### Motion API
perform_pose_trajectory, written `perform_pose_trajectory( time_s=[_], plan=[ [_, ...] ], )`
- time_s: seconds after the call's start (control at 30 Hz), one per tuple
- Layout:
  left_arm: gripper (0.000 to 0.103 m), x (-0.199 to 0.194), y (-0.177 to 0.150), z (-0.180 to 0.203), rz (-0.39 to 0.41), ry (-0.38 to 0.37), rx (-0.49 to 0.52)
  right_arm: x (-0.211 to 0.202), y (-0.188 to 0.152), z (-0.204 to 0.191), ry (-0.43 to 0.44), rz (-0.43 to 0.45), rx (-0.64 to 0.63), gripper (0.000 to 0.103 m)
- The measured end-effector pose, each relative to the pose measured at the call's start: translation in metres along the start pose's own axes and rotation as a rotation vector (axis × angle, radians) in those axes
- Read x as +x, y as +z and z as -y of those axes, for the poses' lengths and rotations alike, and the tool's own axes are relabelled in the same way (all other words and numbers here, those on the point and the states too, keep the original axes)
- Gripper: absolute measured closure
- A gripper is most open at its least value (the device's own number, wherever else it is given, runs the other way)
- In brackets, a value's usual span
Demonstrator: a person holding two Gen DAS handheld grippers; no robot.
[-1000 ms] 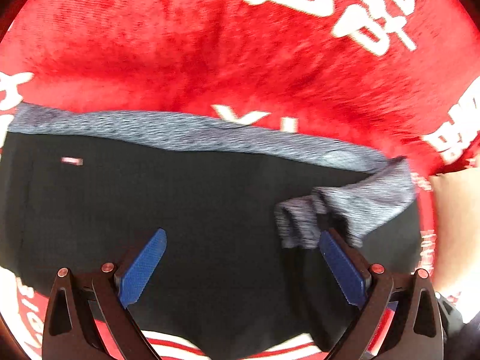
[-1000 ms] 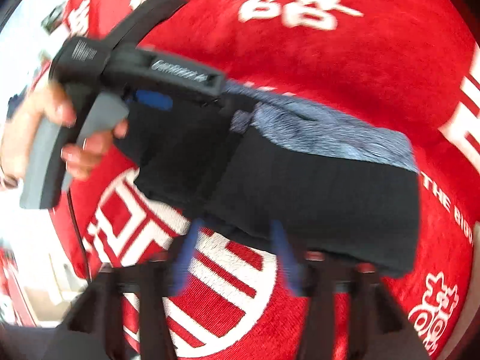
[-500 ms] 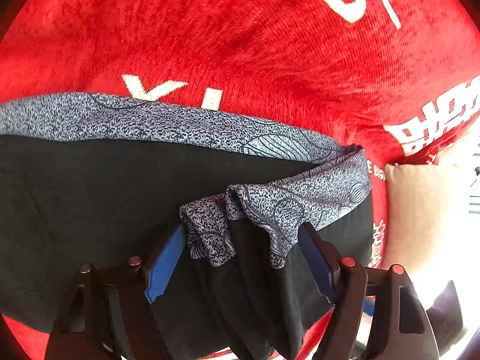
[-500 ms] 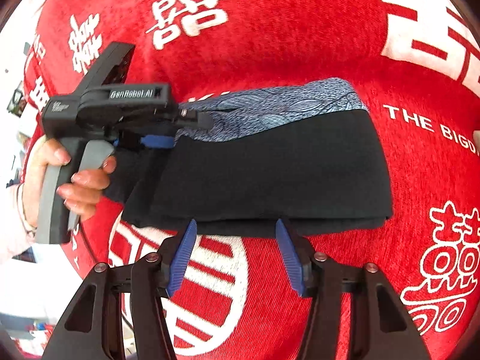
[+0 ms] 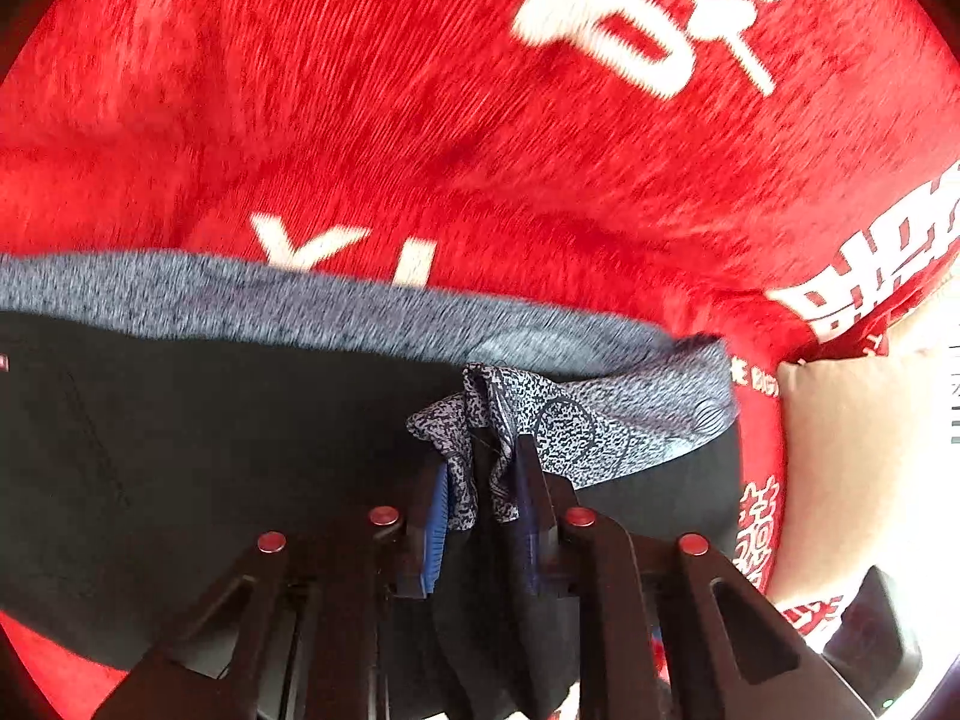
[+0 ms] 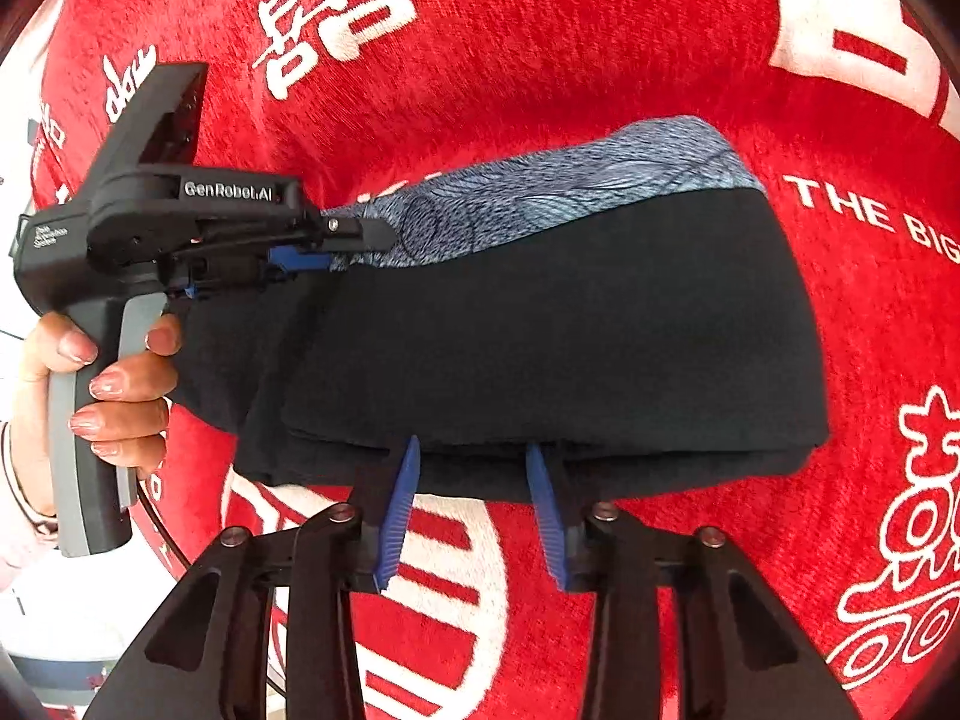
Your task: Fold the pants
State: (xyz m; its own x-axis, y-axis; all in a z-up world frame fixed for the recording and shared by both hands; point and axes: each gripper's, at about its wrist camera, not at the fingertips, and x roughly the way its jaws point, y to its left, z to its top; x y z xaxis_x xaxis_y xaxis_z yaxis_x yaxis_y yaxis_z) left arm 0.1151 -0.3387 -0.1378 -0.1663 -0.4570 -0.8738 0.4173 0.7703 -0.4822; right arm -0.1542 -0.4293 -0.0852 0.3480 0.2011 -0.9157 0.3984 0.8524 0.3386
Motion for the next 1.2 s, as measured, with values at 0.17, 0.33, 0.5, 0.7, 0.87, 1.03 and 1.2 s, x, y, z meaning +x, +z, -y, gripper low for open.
perform_pose_trajectory(
  time_s=[0.17,0.33,0.5,0.7,0.87,1.03,1.2],
  plan=[
    [0.091,-0.001,0.023,0.007,0.023,-0.014,0.006,0.021,0.022,-0.012,0.01,0.008,0.019,0.063],
    [0.09,-0.003,0.014,0.0,0.029,0.149,0.082,0.036,0.029,-0.016,0.041,-0.016,0.052,0.062],
    [0.018,-0.027,-0.018,-0.005,0.088,0.213,0.122,0.005,0.013,0.014,0.132,0.019,0.193,0.054],
    [0.018,-0.034,-0.045,-0.007,0.109,0.282,0.123,0.002,0.019,-0.016,0.03,0.062,0.022,0.054],
    [0.018,-0.055,-0.059,-0.045,0.124,0.322,0.043,0.023,0.012,-0.094,-0.128,0.096,-0.445,0.055],
    [0.018,-0.065,-0.07,-0.07,0.122,0.346,-0.005,0.047,0.016,-0.11,-0.198,0.096,-0.517,0.057],
    [0.018,-0.07,-0.08,-0.079,0.118,0.36,-0.019,0.052,0.037,-0.102,-0.147,0.034,-0.421,0.093]
  ],
)
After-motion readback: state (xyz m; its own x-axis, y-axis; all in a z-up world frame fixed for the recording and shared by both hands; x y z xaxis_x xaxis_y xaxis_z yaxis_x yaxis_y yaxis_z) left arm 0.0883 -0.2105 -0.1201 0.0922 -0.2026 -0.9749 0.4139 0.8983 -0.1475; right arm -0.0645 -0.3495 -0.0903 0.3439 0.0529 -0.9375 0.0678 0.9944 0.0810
